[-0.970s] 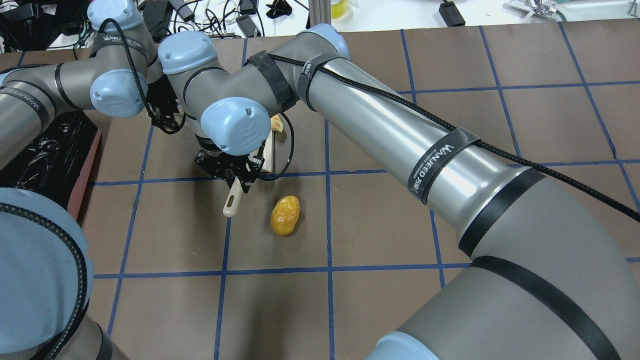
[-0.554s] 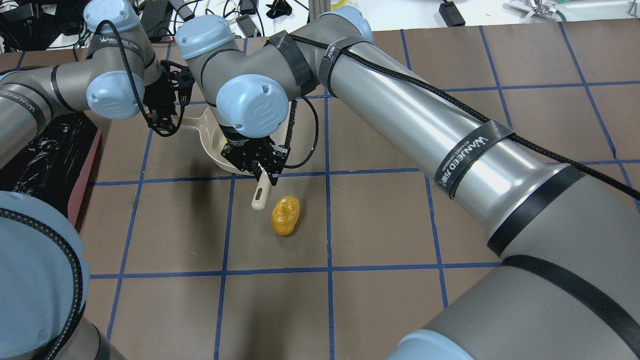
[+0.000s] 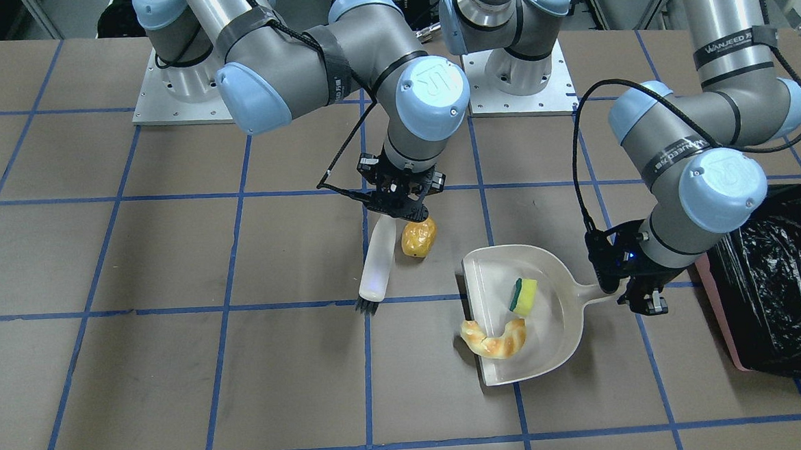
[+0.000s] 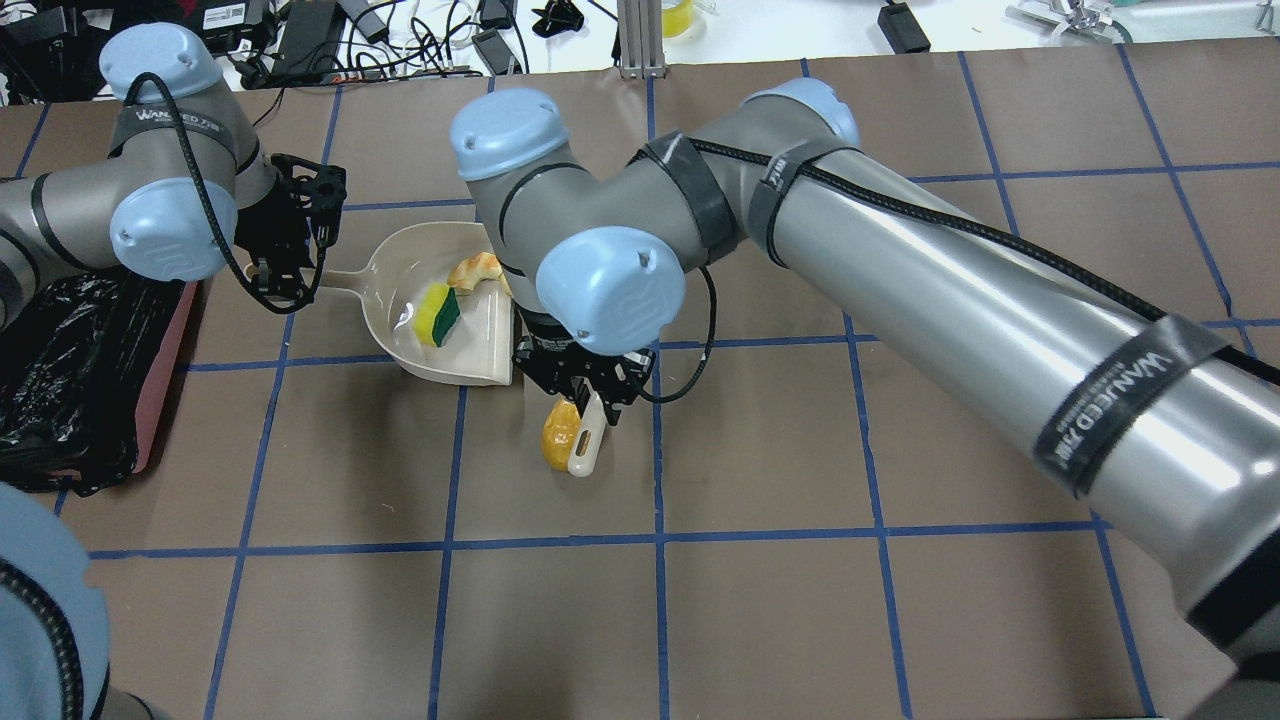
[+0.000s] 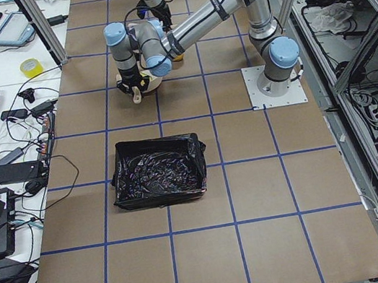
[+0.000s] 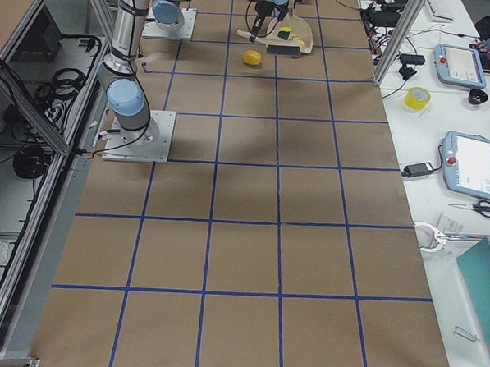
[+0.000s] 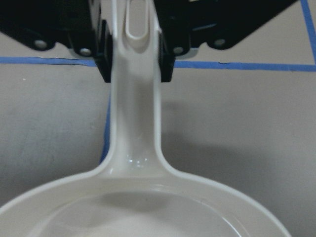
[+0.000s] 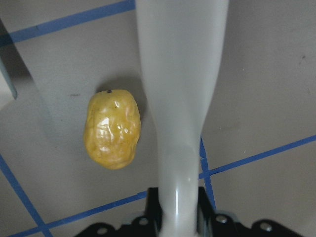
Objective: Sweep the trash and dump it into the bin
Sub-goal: 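Sweep the yellow potato into the dustpan with the right gripper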
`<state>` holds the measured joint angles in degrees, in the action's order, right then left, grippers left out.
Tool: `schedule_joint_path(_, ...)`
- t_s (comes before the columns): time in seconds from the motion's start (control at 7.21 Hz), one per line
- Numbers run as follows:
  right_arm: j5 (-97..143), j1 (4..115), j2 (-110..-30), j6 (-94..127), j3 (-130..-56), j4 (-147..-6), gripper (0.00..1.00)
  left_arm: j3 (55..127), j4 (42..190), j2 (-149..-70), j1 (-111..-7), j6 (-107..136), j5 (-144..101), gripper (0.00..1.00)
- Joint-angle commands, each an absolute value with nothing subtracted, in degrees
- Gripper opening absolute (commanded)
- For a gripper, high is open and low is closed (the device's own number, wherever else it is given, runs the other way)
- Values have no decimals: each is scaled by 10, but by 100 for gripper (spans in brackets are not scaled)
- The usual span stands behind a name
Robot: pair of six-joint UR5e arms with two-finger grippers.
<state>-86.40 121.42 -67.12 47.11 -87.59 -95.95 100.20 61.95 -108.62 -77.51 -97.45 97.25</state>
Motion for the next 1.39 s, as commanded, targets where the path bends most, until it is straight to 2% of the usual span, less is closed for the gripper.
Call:
schedule_joint_path(0.0,-848,1229,-710,497,-971,-1028,0,1079,614,-1022,-774,-929,978,0)
schedule_joint_path(0.42,-827,1269,-709,526,-982,-1046,0,1138,600,-962,-775,-1023,980,0)
schedule_joint_path(0.83,-807,1272,-708,519,-1055,-1134,0,1161,574,-968,-780,-1029,1006,0)
schedule_joint_path(1.25,-807,1272,-701,511,-1053,-1140,0,1164,573,-969,-780,-1024,1005,0)
